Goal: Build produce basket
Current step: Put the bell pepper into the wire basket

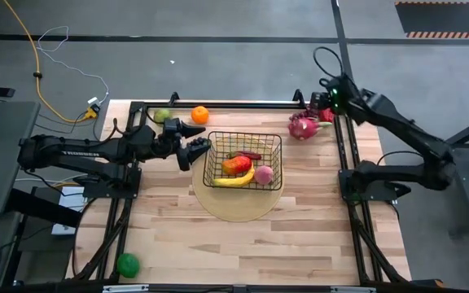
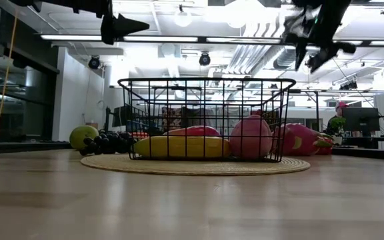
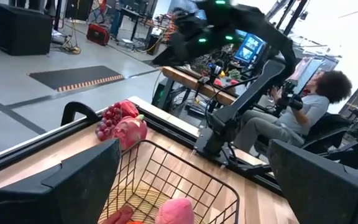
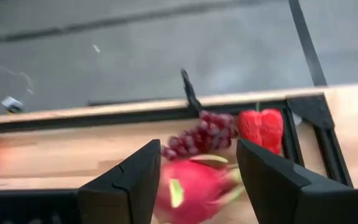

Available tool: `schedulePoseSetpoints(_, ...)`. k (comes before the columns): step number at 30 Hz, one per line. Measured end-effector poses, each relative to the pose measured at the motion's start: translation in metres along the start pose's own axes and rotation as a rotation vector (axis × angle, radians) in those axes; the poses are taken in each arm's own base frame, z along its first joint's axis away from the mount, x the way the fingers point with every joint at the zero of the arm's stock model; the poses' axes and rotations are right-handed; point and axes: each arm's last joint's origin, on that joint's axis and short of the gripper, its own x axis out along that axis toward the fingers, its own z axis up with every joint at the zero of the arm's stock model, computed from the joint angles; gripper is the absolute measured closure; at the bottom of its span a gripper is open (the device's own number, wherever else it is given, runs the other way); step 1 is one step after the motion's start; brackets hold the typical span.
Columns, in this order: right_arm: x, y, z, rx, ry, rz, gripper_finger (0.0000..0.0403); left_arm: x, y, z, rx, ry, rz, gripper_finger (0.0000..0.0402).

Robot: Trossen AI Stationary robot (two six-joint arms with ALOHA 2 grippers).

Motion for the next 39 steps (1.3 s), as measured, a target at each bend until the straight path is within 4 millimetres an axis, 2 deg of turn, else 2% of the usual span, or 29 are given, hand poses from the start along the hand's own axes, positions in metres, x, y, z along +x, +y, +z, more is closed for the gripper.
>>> schedulePoseSetpoints(6, 0.057, -0.002, 0.010, 0.011, 0.134, -0.133, 0.0201, 0.000, 0.000, 0.000, 0.000, 0.000, 0.000, 0.0009)
schedulePoseSetpoints(11, 0.099, -0.011, 0.007, 0.002, 0.259, -0.284, 0.0201, 0.000, 0.000, 0.000, 0.000, 0.000, 0.000, 0.0009)
schedulePoseSetpoints(13, 0.111, -0.011, 0.005, 0.002, 0.251, -0.355, 0.0201, 0.000, 0.000, 0.000, 0.000, 0.000, 0.000, 0.0009)
schedulePoseSetpoints(17, 0.128, -0.007, 0.002, 0.097, 0.237, -0.404, 0.0201, 0.000, 0.000, 0.000, 0.000, 0.001, 0.000, 0.0009)
schedulePoseSetpoints(21, 0.147, -0.012, -0.001, 0.250, 0.253, -0.470, 0.0201, 0.000, 0.000, 0.000, 0.000, 0.001, 0.000, 0.0009)
schedulePoseSetpoints(25, 0.157, -0.010, -0.003, 0.291, 0.160, -0.551, 0.0201, 0.000, 0.000, 0.000, 0.000, 0.001, 0.000, 0.0009)
schedulePoseSetpoints(29, 0.167, -0.013, -0.001, 0.408, 0.102, -0.571, 0.0201, 0.000, 0.000, 0.000, 0.000, 0.002, 0.000, 0.0009)
schedulePoseSetpoints(35, 0.183, -0.013, 0.000, 0.449, 0.053, -0.661, 0.0201, 0.000, 0.000, 0.000, 0.000, 0.001, 0.000, 0.0009)
schedulePoseSetpoints(39, 0.201, -0.013, -0.008, 0.389, 0.112, -0.756, 0.0210, 0.000, 0.000, 0.000, 0.000, 0.001, -0.001, 0.0009)
